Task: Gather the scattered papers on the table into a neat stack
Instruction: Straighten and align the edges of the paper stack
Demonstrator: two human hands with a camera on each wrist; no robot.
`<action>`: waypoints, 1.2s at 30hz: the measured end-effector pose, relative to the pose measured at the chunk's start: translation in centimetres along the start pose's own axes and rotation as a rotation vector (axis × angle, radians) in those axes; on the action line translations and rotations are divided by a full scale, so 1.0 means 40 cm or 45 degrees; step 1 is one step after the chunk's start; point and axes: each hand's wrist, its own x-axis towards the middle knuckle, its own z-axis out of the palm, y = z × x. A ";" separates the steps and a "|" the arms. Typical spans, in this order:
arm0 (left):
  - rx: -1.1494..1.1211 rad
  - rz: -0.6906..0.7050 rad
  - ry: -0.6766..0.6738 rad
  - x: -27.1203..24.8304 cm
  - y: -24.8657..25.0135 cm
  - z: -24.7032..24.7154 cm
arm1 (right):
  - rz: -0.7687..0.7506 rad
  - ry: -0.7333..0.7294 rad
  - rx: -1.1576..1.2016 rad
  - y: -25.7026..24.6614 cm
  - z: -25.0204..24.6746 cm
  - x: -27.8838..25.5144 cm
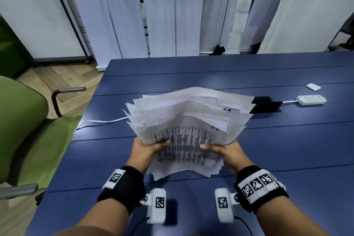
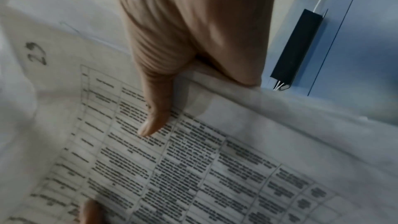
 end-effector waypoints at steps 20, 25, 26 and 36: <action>-0.052 0.073 -0.121 0.022 0.034 -0.021 | -0.139 0.067 0.033 -0.040 0.061 -0.019; -0.101 0.104 -0.107 0.030 0.057 -0.056 | -0.189 0.117 0.134 -0.075 0.022 -0.022; -0.087 0.097 -0.142 0.026 0.061 -0.049 | -0.190 0.121 0.129 -0.073 0.023 -0.022; -0.068 0.133 -0.144 0.028 0.083 -0.046 | -0.251 0.076 0.126 -0.100 0.018 -0.034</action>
